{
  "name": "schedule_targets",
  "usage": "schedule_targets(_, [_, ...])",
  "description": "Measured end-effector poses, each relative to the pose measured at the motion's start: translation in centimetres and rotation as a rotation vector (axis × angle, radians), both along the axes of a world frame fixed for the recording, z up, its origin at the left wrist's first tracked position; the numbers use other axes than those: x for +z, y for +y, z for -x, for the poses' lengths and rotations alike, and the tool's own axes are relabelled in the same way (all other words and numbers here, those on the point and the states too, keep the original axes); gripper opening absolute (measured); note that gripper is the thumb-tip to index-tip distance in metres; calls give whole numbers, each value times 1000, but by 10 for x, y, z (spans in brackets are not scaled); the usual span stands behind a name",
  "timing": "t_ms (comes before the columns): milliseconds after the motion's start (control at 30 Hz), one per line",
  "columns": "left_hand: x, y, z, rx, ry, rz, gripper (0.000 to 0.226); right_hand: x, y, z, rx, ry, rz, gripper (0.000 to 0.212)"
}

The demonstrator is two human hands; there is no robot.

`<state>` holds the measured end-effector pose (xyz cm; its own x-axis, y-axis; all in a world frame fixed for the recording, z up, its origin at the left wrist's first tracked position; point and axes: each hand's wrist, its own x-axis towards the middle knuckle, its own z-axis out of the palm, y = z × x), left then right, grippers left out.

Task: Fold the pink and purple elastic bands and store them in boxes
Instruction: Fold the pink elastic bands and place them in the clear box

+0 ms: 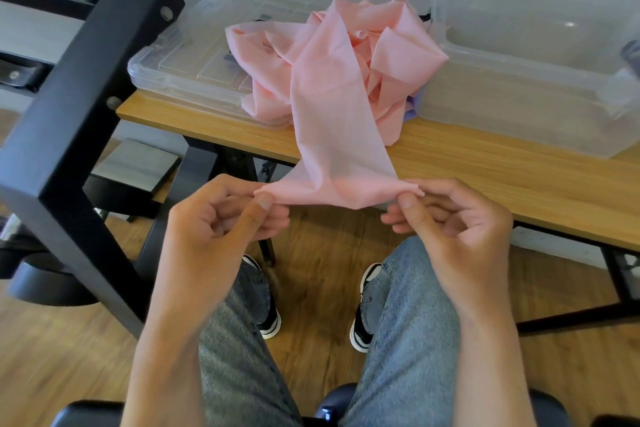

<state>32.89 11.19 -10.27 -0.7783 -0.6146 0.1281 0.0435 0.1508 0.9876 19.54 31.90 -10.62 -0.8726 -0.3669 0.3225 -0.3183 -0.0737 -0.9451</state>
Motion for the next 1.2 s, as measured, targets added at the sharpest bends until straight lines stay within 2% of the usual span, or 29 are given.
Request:
schedule_targets(133, [5, 5, 0, 16, 98, -201, 18, 4, 1, -2, 47, -88, 77, 27])
schedule_targets(267, [4, 2, -1, 38, 90, -152, 17, 3, 1, -1, 11, -37, 32, 20])
schedule_targets(400, [1, -6, -4, -6, 58, -154, 41, 3, 4, 1, 27, -60, -43, 47])
schedule_targets(467, [0, -8, -5, -28, 44, -61, 47, 2, 4, 2, 29, -38, -82, 38])
schedule_targets(600, [-2, -9, -6, -63, 32, 161, 35, -1, 5, 3, 21, 20, -134, 20])
schedule_targets(700, [-5, -11, -6, -67, 20, 184, 31, 2, 5, 2, 74, 36, -155, 14])
schedule_targets(767, [-8, -14, -6, -61, 9, 163, 31, 2, 5, 2, 83, 61, -179, 23])
schedule_targets(867, [-10, -18, -7, -60, -21, 130, 33, 1, 7, 3, 90, 102, -227, 49])
schedule_targets(1000, [-9, -20, -9, -68, -89, 238, 31, -5, 7, 7, 41, 195, -311, 35])
schedule_targets(1200, [-11, -18, -8, -87, -96, 240, 22, -3, 7, 4, 86, 149, -344, 20])
